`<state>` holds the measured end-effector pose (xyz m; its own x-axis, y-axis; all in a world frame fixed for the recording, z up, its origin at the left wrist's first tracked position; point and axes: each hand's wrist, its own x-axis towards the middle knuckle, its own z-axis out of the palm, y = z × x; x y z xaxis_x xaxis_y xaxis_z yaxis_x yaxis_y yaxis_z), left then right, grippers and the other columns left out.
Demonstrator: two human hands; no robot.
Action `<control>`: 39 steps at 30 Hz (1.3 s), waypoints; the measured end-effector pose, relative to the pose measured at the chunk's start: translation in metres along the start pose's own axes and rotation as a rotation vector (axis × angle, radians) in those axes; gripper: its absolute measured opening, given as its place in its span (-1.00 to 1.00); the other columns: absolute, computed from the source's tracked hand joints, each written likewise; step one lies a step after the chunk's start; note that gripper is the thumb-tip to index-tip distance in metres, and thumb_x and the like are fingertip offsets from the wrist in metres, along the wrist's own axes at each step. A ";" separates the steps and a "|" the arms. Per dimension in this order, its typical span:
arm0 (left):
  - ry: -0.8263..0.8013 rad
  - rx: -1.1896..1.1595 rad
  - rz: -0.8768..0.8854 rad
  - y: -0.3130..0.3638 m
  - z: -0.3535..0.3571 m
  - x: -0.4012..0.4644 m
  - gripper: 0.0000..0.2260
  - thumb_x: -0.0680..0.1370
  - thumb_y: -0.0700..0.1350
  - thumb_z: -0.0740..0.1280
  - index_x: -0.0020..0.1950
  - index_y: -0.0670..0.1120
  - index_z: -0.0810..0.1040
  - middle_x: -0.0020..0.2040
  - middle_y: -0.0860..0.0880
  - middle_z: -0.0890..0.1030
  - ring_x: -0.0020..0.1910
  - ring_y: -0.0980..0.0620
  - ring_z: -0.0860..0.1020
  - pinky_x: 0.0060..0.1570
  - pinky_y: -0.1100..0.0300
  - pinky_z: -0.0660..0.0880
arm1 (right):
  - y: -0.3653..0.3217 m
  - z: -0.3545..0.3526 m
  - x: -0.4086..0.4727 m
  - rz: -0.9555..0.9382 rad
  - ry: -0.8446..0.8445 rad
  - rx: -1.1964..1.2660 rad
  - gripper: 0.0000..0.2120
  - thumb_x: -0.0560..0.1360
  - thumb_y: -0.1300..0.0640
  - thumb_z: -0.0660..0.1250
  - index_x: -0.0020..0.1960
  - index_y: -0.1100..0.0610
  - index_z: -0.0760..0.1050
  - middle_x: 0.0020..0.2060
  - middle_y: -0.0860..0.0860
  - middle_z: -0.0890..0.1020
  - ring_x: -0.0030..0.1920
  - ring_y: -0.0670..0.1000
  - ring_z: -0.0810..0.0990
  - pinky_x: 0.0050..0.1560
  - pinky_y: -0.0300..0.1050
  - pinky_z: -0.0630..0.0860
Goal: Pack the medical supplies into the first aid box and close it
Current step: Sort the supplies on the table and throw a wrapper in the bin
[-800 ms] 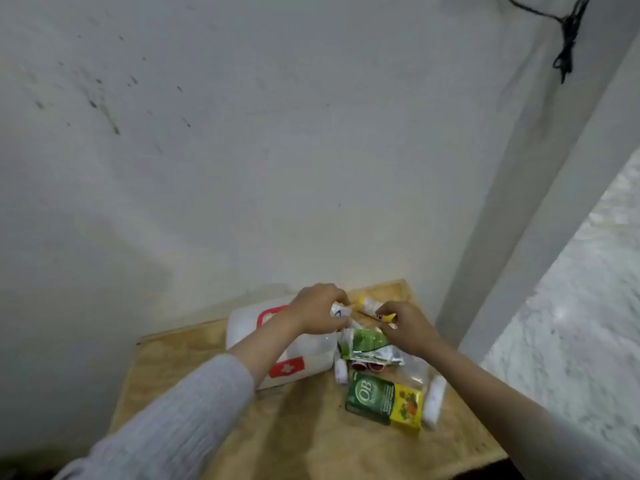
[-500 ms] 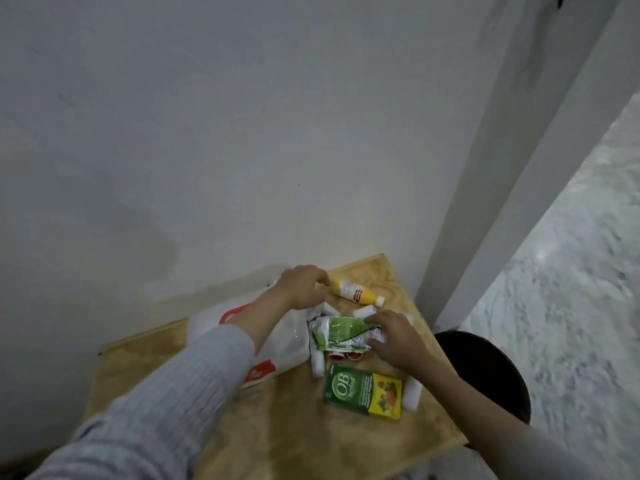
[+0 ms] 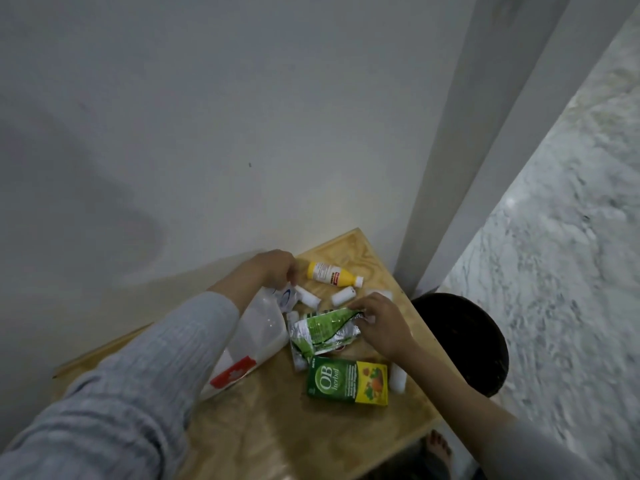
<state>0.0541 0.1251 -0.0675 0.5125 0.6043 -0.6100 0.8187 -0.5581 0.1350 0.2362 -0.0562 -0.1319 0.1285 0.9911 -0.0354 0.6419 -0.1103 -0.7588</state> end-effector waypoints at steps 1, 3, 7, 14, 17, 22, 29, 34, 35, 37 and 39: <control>-0.014 -0.004 0.006 0.000 0.001 0.002 -0.69 0.36 -0.39 0.29 -0.01 -0.10 0.65 0.07 -0.09 0.63 0.01 -0.07 0.56 -0.07 0.10 0.49 | 0.000 0.000 -0.001 0.008 0.017 0.015 -0.75 0.33 0.33 0.37 -0.02 0.15 0.62 -0.18 0.13 0.56 -0.12 0.15 0.54 -0.15 0.08 0.49; -0.022 -0.011 0.016 0.001 0.001 0.005 -0.72 0.35 -0.39 0.30 -0.06 -0.11 0.65 -0.02 -0.09 0.63 -0.09 -0.04 0.53 -0.16 0.14 0.44 | -0.001 0.001 -0.002 0.014 0.039 0.031 -0.74 0.32 0.35 0.37 -0.03 0.15 0.62 -0.21 0.05 0.51 -0.14 0.12 0.54 -0.14 0.04 0.48; -0.005 -0.014 0.018 -0.001 0.002 0.007 -0.78 0.35 -0.36 0.36 -0.07 -0.15 0.64 -0.13 -0.05 0.58 -0.12 -0.04 0.53 -0.15 0.12 0.45 | -0.001 0.000 -0.004 0.040 0.056 0.072 -0.76 0.34 0.35 0.37 -0.04 0.14 0.62 -0.22 0.01 0.49 -0.21 0.02 0.49 -0.16 -0.05 0.45; 0.070 -0.109 0.034 -0.002 -0.005 0.003 -0.77 0.32 -0.42 0.29 -0.26 -0.09 0.55 -0.26 -0.04 0.56 -0.21 -0.01 0.50 -0.31 0.25 0.38 | 0.002 -0.006 -0.006 0.106 0.110 0.196 -0.78 0.32 0.37 0.42 -0.11 0.11 0.63 -0.26 -0.18 0.56 -0.22 -0.26 0.56 -0.24 -0.48 0.42; 0.151 -0.199 0.067 -0.002 -0.014 -0.007 -0.72 0.32 -0.47 0.25 -0.31 -0.09 0.54 -0.31 0.01 0.55 -0.21 0.01 0.52 -0.33 0.32 0.38 | -0.001 -0.011 -0.008 0.145 0.120 0.261 -0.77 0.35 0.39 0.40 -0.12 0.09 0.63 -0.27 -0.16 0.62 -0.21 -0.30 0.57 -0.22 -0.47 0.45; 0.280 -0.272 0.124 0.003 -0.032 -0.024 -0.75 0.36 -0.46 0.26 -0.20 -0.22 0.68 -0.17 -0.13 0.67 -0.19 0.02 0.55 -0.24 0.32 0.43 | -0.008 -0.026 -0.017 0.181 0.244 0.405 -0.67 0.41 0.39 0.35 -0.19 -0.06 0.59 -0.21 -0.03 0.67 -0.20 -0.09 0.62 -0.14 -0.18 0.57; 0.496 -0.365 0.175 0.033 -0.057 -0.043 -0.85 0.44 -0.38 0.36 -0.09 -0.21 0.68 -0.12 -0.12 0.68 -0.18 0.00 0.59 -0.08 0.14 0.53 | 0.010 -0.059 -0.039 0.367 0.397 0.766 -0.78 0.43 0.42 0.32 -0.07 0.14 0.59 -0.22 0.11 0.62 -0.24 0.05 0.60 -0.33 -0.23 0.58; 0.535 -0.437 0.208 0.093 -0.057 -0.020 -0.89 0.45 -0.30 0.41 -0.05 -0.19 0.68 -0.12 -0.04 0.65 -0.29 0.06 0.55 -0.21 0.30 0.46 | 0.052 -0.087 -0.063 0.503 0.533 0.879 -0.77 0.43 0.42 0.33 0.05 0.26 0.56 -0.16 0.13 0.65 -0.18 0.04 0.62 -0.20 -0.17 0.61; 0.527 -0.452 0.215 0.107 -0.054 -0.013 -0.88 0.45 -0.31 0.40 -0.05 -0.18 0.67 -0.10 -0.04 0.66 -0.31 0.07 0.54 -0.22 0.31 0.45 | 0.061 -0.091 -0.068 0.515 0.549 0.886 -0.77 0.43 0.42 0.33 0.07 0.27 0.55 -0.14 0.14 0.65 -0.18 0.04 0.62 -0.22 -0.22 0.61; 0.494 -0.464 0.233 0.137 -0.045 0.005 -0.85 0.44 -0.32 0.39 -0.04 -0.16 0.66 -0.06 -0.05 0.66 -0.34 0.11 0.52 -0.21 0.31 0.44 | 0.080 -0.099 -0.079 0.554 0.577 0.871 -0.76 0.43 0.42 0.33 0.10 0.29 0.54 -0.13 0.18 0.64 -0.18 0.04 0.62 -0.24 -0.23 0.62; 0.466 -0.481 0.253 0.172 -0.034 0.028 -0.84 0.43 -0.30 0.41 -0.02 -0.15 0.66 -0.01 -0.05 0.66 -0.33 0.15 0.51 -0.14 0.27 0.44 | 0.104 -0.108 -0.090 0.628 0.599 0.771 -0.73 0.42 0.37 0.37 0.12 0.31 0.54 -0.10 0.19 0.63 -0.15 0.08 0.61 -0.10 -0.07 0.62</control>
<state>0.2176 0.0656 -0.0348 0.6710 0.7296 -0.1321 0.6287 -0.4655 0.6229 0.3732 -0.1647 -0.1375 0.7304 0.5611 -0.3894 -0.2664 -0.2909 -0.9189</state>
